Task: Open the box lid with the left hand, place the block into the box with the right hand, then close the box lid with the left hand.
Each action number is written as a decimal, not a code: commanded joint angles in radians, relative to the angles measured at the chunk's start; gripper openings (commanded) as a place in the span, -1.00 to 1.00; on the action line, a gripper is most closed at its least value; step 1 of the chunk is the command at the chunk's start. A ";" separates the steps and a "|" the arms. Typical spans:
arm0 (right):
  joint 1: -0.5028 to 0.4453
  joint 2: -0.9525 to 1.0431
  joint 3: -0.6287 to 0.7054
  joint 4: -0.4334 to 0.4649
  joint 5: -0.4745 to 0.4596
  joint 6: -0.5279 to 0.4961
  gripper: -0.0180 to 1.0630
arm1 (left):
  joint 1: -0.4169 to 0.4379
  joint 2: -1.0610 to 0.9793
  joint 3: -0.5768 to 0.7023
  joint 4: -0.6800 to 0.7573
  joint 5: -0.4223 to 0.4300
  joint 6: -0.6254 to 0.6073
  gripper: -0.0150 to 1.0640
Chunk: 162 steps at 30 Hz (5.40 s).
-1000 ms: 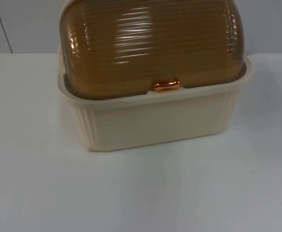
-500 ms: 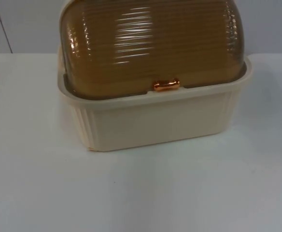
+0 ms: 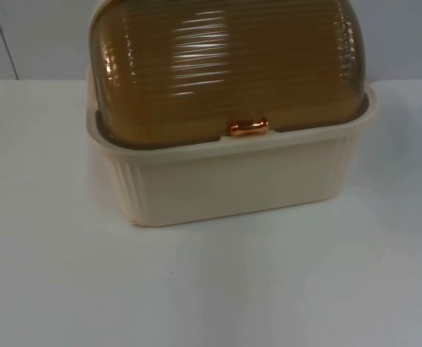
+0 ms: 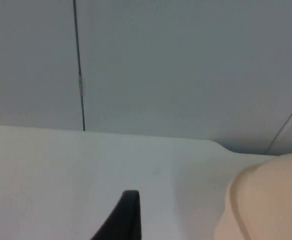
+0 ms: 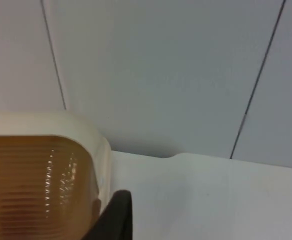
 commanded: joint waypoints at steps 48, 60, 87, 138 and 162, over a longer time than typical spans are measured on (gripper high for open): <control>-0.287 -0.058 0.141 0.289 -0.009 -0.119 0.98 | -0.001 -0.193 0.003 -0.116 0.255 0.219 0.96; -0.161 -0.291 0.141 0.080 0.186 0.003 0.98 | -0.062 -0.490 0.099 -0.165 0.309 0.215 0.96; -0.052 -0.713 0.198 -0.026 0.205 0.102 0.98 | -0.146 -1.067 0.182 0.317 0.338 -0.089 0.96; -0.052 -0.966 0.645 -0.150 0.322 0.174 0.98 | -0.146 -1.274 0.655 0.333 0.557 -0.177 0.96; -0.052 -0.966 0.728 -0.150 0.342 0.185 0.98 | -0.186 -1.274 0.710 0.368 0.556 -0.217 0.96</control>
